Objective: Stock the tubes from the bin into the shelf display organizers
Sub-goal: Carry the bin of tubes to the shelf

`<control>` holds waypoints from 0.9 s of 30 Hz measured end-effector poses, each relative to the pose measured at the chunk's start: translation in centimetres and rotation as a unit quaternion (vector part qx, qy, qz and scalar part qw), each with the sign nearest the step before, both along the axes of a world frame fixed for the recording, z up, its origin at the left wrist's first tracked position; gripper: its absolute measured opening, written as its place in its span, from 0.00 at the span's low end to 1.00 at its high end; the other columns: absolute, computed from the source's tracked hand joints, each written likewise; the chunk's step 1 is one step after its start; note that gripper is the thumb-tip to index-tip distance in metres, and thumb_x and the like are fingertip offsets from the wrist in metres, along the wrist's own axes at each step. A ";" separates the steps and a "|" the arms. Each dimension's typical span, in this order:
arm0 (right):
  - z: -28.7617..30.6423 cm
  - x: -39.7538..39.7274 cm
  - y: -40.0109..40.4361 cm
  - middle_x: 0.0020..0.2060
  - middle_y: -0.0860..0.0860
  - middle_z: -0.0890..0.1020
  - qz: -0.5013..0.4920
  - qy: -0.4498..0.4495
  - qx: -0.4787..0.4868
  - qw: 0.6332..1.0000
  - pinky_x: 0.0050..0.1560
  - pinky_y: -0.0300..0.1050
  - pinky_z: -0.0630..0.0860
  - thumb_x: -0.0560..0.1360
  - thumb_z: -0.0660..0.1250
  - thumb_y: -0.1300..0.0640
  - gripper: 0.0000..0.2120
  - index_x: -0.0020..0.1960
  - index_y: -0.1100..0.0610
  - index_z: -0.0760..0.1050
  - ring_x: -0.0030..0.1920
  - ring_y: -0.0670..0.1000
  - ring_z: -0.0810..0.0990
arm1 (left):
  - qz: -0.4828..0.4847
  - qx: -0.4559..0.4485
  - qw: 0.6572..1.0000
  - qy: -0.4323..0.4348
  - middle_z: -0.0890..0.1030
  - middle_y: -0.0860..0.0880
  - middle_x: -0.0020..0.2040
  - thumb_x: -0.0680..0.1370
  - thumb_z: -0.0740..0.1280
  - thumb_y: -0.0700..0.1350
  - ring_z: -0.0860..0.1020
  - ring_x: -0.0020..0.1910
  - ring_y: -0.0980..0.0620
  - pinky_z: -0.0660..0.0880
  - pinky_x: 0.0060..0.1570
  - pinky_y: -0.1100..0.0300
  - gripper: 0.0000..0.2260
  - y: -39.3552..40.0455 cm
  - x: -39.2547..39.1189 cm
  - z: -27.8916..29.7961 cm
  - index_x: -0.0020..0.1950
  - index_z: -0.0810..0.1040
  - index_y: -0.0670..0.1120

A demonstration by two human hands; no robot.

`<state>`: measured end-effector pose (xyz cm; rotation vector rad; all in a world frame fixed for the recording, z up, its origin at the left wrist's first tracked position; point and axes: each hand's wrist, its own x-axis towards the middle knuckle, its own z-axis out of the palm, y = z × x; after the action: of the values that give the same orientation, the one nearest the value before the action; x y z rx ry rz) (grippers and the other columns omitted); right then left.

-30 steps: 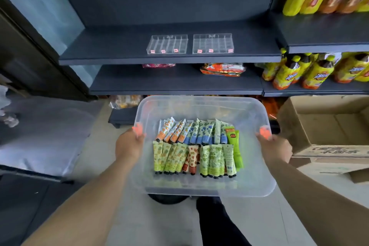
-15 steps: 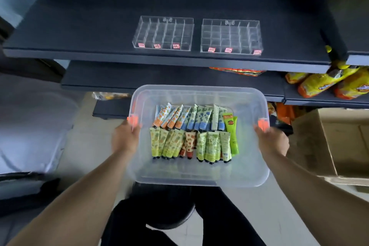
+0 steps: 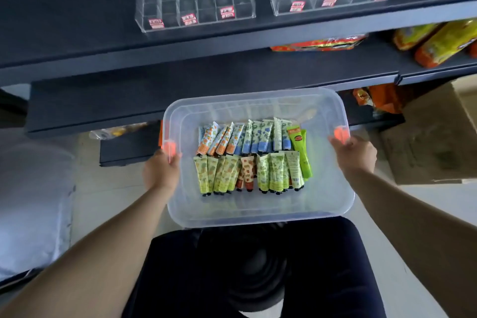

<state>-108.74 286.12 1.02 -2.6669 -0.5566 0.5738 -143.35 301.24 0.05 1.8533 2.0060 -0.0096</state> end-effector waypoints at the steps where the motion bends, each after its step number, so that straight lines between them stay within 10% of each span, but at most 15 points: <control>1: -0.9 -0.2 0.3 0.41 0.65 0.80 0.000 0.001 0.001 1.000 0.46 0.51 0.72 0.74 0.66 0.44 0.22 0.45 0.65 0.78 0.46 0.64 0.78 | -0.001 -0.003 1.000 0.000 0.73 0.43 0.34 0.80 0.59 0.51 0.72 0.35 0.43 0.64 0.34 0.55 0.17 0.4 -0.2 -1.1 0.43 0.73 0.37; 13: -12.6 -0.1 1.8 0.31 0.56 0.74 0.017 0.018 -0.017 1.000 0.39 0.44 0.65 0.74 0.66 0.45 0.22 0.28 0.54 0.63 0.38 0.58 0.73 | -0.003 -0.035 0.999 0.020 0.70 0.46 0.29 0.80 0.59 0.51 0.71 0.30 0.46 0.62 0.29 0.57 0.18 1.7 -0.5 -12.5 0.34 0.68 0.42; 21: -17.2 0.6 4.1 0.41 0.62 0.82 0.054 0.010 0.001 0.998 0.43 0.46 0.69 0.74 0.65 0.46 0.19 0.42 0.63 0.79 0.48 0.62 0.78 | 0.000 -0.014 1.000 0.013 0.77 0.41 0.36 0.79 0.60 0.50 0.76 0.36 0.41 0.67 0.34 0.56 0.17 3.2 -0.1 -16.1 0.41 0.76 0.37; 27: -18.0 0.5 3.2 0.34 0.58 0.80 0.032 0.026 0.064 0.997 0.43 0.46 0.73 0.73 0.67 0.48 0.17 0.30 0.58 0.73 0.42 0.59 0.79 | 0.007 0.006 1.000 0.002 0.69 0.48 0.27 0.80 0.60 0.50 0.68 0.27 0.49 0.62 0.28 0.58 0.18 2.2 -0.4 -16.7 0.33 0.69 0.42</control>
<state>-108.25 289.27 -16.93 -2.5153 -0.6430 0.6035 -143.76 303.45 -16.60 1.8478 2.0265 0.0035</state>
